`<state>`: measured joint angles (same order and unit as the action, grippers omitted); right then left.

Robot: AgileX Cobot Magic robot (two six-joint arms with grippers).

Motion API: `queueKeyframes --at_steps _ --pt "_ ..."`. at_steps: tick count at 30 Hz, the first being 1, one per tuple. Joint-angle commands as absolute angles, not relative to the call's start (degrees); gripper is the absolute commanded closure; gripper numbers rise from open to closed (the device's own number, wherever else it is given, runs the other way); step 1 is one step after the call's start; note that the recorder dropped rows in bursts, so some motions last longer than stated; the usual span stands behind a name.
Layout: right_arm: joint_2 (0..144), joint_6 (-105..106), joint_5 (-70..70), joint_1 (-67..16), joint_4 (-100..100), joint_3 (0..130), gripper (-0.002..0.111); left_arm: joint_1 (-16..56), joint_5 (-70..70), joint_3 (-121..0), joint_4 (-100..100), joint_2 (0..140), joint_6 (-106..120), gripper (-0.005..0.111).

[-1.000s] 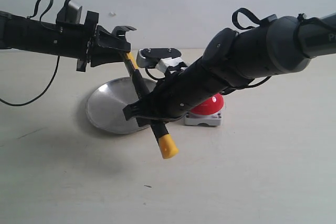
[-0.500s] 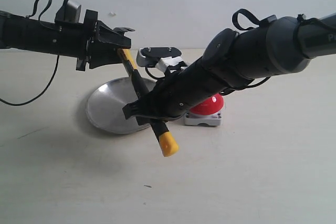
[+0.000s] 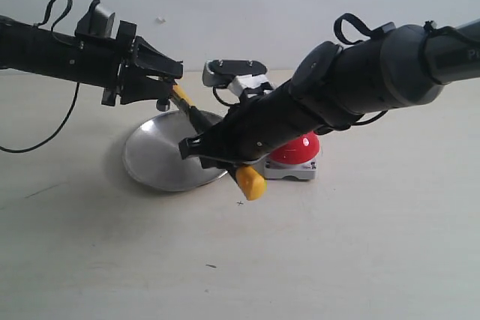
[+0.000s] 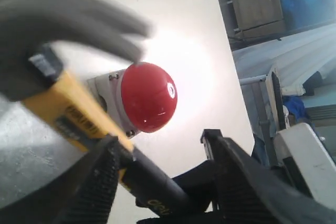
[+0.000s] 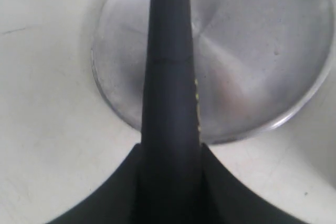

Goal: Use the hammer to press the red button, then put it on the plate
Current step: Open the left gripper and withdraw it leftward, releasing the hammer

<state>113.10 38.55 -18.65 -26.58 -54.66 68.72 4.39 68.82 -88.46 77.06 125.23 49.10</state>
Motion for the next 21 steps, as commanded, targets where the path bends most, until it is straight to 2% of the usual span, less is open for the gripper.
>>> queueKeyframes --at_steps 1,21 --pt "112.8 39.4 -16.0 -26.7 -55.5 69.1 0.108 3.3 70.0 -88.6 75.7 124.2 48.4 0.053" --pt "112.6 38.9 -13.2 -26.7 -55.5 69.1 0.108 2.4 70.0 -88.6 66.1 120.4 45.8 0.053"
